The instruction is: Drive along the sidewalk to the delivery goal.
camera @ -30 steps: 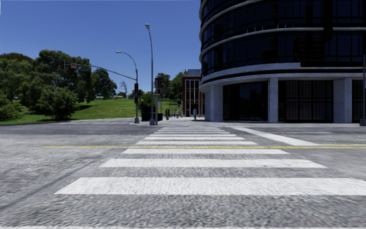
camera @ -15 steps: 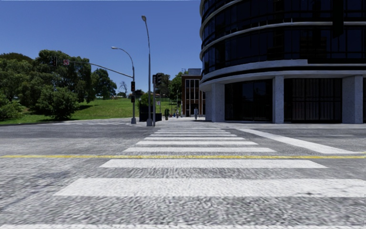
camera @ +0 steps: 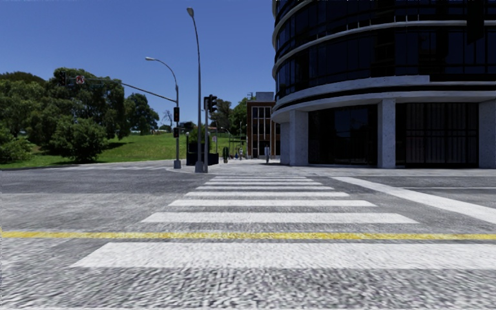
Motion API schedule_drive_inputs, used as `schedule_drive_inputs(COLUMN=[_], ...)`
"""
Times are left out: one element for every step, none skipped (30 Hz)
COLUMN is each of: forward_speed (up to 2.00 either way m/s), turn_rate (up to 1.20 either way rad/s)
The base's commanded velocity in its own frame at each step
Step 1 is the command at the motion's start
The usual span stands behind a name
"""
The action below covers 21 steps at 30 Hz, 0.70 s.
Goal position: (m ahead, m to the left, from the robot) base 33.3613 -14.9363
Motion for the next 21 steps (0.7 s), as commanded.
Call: schedule_drive_inputs(forward_speed=[2.0,2.0,2.0,2.0,2.0,2.0,2.0,2.0,2.0,2.0,2.0,2.0,2.0,2.0,2.0,2.0,2.0,2.0,2.0,2.0,2.0], turn_rate=[0.0,0.0,0.0,0.0,0.0,0.0,0.0,0.0,0.0,0.0,0.0,0.0,0.0,0.0,0.0,0.0,0.0,0.0,0.0,0.0,0.0])
